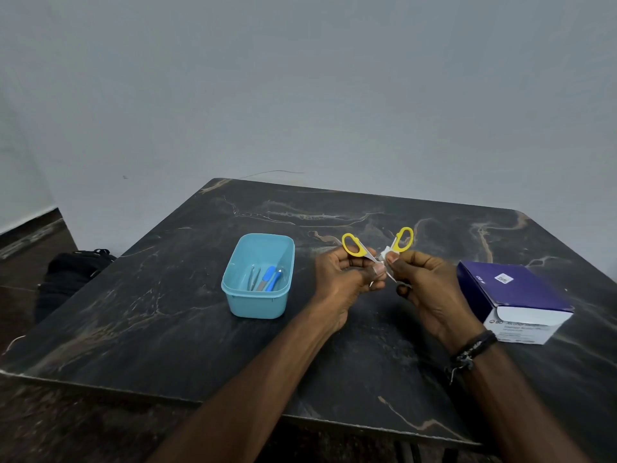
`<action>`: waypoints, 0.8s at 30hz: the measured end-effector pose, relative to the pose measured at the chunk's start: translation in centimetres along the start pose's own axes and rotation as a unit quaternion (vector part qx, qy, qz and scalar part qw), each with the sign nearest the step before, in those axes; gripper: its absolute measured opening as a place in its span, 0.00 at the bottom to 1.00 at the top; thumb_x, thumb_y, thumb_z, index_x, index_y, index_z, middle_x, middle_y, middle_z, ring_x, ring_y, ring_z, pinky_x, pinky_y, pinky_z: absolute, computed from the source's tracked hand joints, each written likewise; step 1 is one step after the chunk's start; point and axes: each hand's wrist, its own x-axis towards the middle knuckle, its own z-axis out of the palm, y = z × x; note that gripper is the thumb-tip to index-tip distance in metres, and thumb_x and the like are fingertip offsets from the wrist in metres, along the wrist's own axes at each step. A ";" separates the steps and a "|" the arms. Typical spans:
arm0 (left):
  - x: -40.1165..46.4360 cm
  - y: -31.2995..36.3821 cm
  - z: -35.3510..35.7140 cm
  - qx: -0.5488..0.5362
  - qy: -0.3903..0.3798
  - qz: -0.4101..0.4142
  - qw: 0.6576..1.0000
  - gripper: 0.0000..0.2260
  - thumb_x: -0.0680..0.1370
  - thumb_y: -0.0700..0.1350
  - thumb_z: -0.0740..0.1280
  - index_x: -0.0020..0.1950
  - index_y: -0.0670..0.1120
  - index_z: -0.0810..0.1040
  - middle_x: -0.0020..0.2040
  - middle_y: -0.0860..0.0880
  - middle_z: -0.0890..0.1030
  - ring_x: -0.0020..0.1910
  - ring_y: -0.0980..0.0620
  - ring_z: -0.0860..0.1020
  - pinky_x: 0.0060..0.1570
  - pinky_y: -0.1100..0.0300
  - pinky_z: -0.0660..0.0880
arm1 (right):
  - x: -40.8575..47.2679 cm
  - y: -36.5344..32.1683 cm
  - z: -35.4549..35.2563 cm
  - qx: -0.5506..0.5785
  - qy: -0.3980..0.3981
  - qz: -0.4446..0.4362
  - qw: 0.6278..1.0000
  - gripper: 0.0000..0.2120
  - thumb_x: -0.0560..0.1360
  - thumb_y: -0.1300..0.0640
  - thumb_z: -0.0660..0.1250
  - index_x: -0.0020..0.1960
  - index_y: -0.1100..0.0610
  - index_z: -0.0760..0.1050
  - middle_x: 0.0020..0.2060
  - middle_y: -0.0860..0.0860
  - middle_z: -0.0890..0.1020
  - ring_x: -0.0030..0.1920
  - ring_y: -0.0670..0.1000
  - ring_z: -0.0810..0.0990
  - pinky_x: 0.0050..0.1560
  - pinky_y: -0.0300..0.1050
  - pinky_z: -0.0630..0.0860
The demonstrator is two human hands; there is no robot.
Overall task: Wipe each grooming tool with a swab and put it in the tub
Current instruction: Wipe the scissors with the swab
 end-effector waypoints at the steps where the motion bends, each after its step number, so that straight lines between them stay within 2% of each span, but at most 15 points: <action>1: 0.0 0.0 0.0 -0.002 0.001 0.001 1.000 0.08 0.71 0.28 0.71 0.48 0.35 0.80 0.38 0.41 0.80 0.36 0.47 0.81 0.35 0.58 0.82 | 0.0 0.1 0.1 0.001 -0.001 -0.003 1.000 0.08 0.76 0.59 0.68 0.38 0.58 0.80 0.36 0.55 0.80 0.36 0.50 0.72 0.34 0.42 0.68; 6: -0.2 0.1 -0.1 -0.005 0.008 0.006 1.000 0.09 0.69 0.28 0.73 0.48 0.34 0.79 0.35 0.43 0.79 0.34 0.51 0.80 0.34 0.58 0.82 | 0.1 0.3 0.0 -0.040 -0.053 0.025 0.997 0.08 0.75 0.55 0.69 0.40 0.56 0.83 0.39 0.56 0.80 0.40 0.52 0.71 0.35 0.42 0.67; 13: -0.1 0.1 0.2 -0.007 0.003 -0.005 1.000 0.08 0.70 0.28 0.71 0.47 0.35 0.79 0.37 0.40 0.80 0.35 0.48 0.81 0.34 0.59 0.81 | 0.0 0.3 0.2 -0.005 0.018 -0.026 0.999 0.11 0.76 0.60 0.68 0.35 0.57 0.80 0.36 0.56 0.80 0.38 0.53 0.70 0.35 0.43 0.67; 17: -0.3 0.3 0.1 -0.011 0.016 -0.003 1.000 0.08 0.70 0.28 0.72 0.45 0.36 0.79 0.35 0.43 0.79 0.35 0.49 0.81 0.34 0.58 0.82 | 0.1 0.6 0.2 -0.036 -0.046 0.008 0.998 0.10 0.77 0.56 0.67 0.43 0.61 0.82 0.41 0.61 0.81 0.43 0.56 0.73 0.36 0.43 0.68; 19: -0.3 0.2 0.1 -0.008 0.018 -0.001 1.000 0.08 0.69 0.28 0.73 0.45 0.36 0.80 0.35 0.43 0.80 0.34 0.50 0.81 0.34 0.58 0.82 | 0.2 0.5 0.1 -0.041 -0.053 0.013 0.998 0.10 0.77 0.56 0.67 0.43 0.61 0.82 0.41 0.60 0.81 0.43 0.56 0.73 0.36 0.43 0.68; 24: 0.0 0.0 0.3 -0.006 0.015 -0.005 1.000 0.08 0.70 0.27 0.71 0.44 0.37 0.78 0.36 0.41 0.79 0.35 0.48 0.81 0.35 0.57 0.82 | 0.1 0.4 0.2 -0.014 0.027 -0.022 0.999 0.06 0.76 0.58 0.69 0.41 0.58 0.81 0.39 0.57 0.81 0.40 0.54 0.72 0.34 0.43 0.68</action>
